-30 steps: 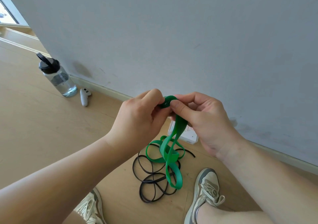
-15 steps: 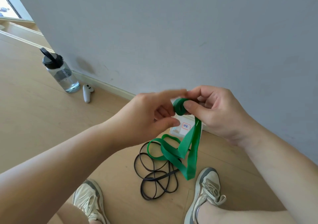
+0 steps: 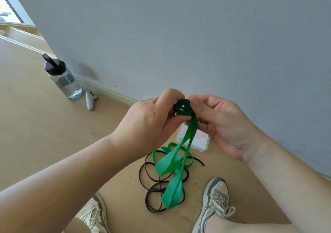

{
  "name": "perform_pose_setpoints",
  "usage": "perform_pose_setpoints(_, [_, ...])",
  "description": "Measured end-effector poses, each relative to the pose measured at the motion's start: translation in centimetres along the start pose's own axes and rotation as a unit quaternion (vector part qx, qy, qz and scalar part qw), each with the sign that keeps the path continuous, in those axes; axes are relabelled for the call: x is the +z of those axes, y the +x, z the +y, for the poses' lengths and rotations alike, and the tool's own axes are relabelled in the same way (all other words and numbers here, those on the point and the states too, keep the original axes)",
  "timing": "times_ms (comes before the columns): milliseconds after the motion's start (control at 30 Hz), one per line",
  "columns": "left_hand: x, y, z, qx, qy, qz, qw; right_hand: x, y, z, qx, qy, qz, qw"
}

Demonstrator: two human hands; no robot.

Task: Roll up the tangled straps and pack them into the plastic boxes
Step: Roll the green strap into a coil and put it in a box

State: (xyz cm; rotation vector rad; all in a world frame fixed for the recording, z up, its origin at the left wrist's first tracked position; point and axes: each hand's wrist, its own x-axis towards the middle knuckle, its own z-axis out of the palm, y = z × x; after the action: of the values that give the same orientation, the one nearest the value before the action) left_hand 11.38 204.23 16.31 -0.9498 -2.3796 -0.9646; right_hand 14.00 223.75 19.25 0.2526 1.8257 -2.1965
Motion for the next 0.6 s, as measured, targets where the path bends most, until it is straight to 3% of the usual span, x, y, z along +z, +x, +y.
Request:
perform_pose_setpoints(167, [0.0, -0.4, 0.0, 0.023, -0.022, -0.023, 0.999, -0.6, -0.4, -0.1, 0.019, -0.049, -0.069, 0.996])
perform_pose_setpoints(267, [-0.1, -0.6, -0.1, 0.017, -0.033, -0.038, 0.999, -0.7, -0.4, -0.1, 0.025, -0.088, -0.064, 0.994])
perform_pose_setpoints(433, [-0.7, 0.2, -0.4, -0.106, -0.168, -0.125, 0.972, -0.6, 0.0, 0.4, 0.032, -0.159, -0.011, 0.987])
perform_pose_setpoints(600, [-1.6, 0.6, -0.2, -0.206, -0.193, -0.157, 0.946, -0.5, 0.1, 0.2, 0.027, -0.176, -0.002, 0.984])
